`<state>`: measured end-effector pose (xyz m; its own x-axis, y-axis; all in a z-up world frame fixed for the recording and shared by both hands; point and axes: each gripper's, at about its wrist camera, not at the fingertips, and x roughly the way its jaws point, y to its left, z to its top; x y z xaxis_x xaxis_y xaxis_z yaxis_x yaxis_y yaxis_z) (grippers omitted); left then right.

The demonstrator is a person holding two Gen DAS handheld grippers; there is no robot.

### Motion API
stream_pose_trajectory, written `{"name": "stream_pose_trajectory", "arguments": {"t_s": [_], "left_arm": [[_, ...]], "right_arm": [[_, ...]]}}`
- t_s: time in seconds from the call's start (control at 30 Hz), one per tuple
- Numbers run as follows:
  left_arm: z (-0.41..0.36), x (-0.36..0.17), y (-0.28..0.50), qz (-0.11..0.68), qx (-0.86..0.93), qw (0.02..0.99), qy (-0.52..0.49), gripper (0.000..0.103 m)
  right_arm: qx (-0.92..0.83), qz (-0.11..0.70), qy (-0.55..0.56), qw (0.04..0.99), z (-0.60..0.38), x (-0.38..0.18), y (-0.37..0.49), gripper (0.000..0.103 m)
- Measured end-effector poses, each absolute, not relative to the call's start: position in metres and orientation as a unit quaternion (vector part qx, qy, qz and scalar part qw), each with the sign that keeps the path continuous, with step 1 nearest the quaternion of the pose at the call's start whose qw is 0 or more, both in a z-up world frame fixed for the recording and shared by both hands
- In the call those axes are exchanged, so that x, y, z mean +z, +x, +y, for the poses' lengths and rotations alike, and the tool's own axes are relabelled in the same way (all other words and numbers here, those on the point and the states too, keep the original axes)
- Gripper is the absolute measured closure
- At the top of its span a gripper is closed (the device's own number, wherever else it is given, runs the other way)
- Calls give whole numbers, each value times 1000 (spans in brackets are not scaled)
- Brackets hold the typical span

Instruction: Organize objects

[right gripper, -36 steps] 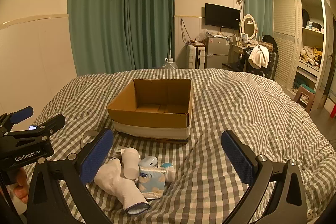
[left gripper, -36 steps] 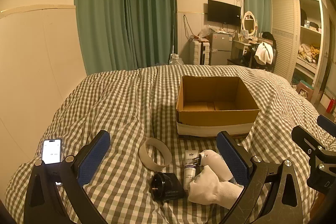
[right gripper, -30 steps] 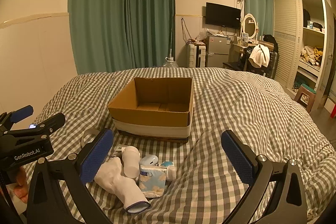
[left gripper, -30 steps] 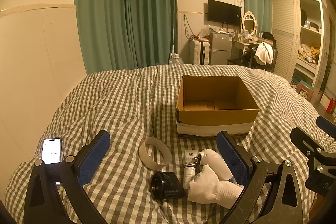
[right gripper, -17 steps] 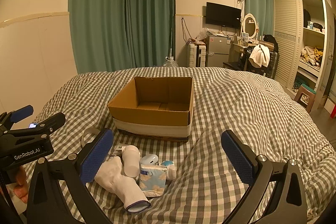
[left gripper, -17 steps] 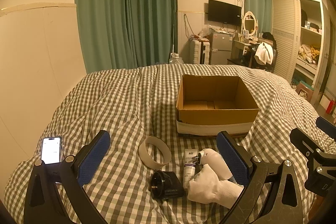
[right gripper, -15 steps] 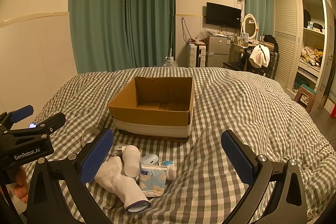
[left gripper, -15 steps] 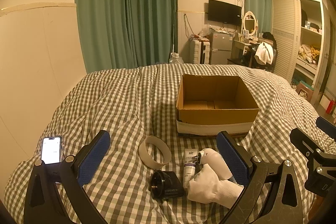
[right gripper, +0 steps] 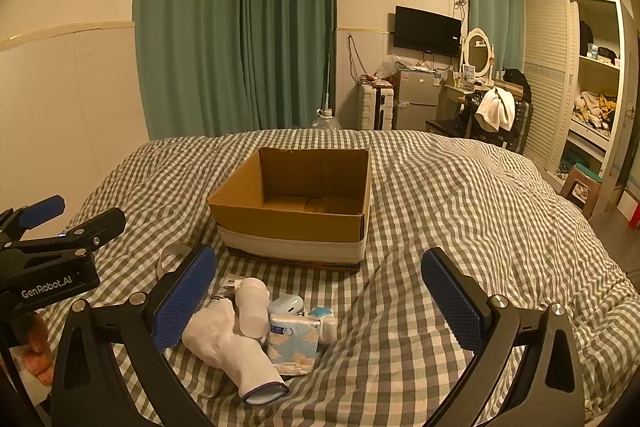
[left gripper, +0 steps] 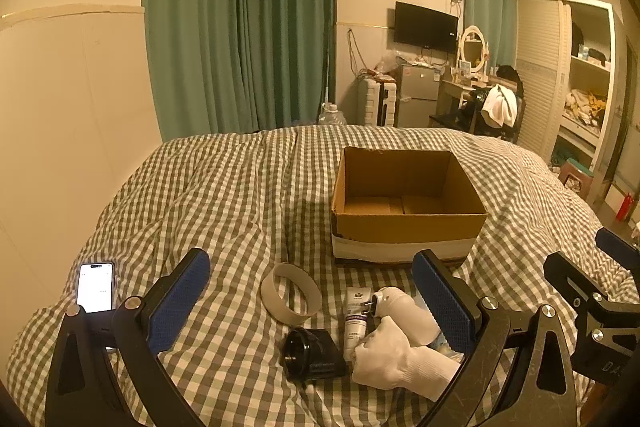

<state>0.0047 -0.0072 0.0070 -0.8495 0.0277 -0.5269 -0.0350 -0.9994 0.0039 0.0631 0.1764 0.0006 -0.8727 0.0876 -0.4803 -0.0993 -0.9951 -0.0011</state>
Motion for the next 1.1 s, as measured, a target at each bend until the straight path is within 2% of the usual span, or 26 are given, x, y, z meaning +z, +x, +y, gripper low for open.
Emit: {"name": "stream_pose_trajectory", "arguments": {"t_s": [0.43, 0.67, 1.1], "left_arm": [[-14, 14, 12, 16, 964, 19, -264, 0], [-18, -10, 5, 25, 956, 16, -292, 0], [-25, -94, -12, 63, 924, 4, -377, 0]], "right_arm": [[967, -5, -252, 34, 164, 14, 68, 0], [959, -12, -281, 14, 154, 2, 61, 0], [906, -29, -421, -35, 127, -97, 33, 2]]}}
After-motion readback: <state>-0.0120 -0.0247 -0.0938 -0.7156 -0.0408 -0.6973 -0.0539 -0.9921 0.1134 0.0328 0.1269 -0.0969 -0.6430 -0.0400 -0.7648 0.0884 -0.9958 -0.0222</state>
